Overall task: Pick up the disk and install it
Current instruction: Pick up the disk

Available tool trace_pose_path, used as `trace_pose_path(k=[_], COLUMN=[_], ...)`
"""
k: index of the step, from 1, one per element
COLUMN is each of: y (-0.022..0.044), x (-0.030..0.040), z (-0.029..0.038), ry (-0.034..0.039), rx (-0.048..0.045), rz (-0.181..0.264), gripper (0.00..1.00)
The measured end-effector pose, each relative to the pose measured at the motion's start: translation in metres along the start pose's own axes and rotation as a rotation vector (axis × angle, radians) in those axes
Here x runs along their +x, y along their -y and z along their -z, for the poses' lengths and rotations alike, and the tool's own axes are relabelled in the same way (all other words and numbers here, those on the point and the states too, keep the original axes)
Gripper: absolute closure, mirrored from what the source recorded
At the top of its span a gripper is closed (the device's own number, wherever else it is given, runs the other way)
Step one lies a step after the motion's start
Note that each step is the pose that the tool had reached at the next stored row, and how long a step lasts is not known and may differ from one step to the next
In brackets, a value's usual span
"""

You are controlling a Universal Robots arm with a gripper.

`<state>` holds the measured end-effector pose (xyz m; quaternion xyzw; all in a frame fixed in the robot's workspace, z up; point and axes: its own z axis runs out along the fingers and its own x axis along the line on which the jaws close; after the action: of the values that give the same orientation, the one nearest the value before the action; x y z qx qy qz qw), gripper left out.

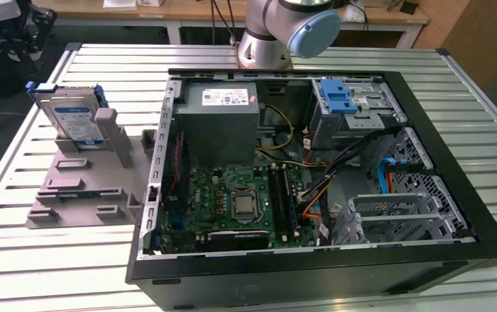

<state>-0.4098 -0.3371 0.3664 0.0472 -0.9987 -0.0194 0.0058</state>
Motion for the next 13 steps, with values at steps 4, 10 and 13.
trace_pose_path(k=[4,10,13], y=[0.0,0.0,0.0], x=[0.0,0.0,0.0], z=[0.0,0.0,-0.0001], ry=[-0.0011,-0.0033,-0.0041], rx=[0.0003,0.0009,0.0014], rz=[0.027,0.085,0.121], gripper=[0.89,0.89,0.89])
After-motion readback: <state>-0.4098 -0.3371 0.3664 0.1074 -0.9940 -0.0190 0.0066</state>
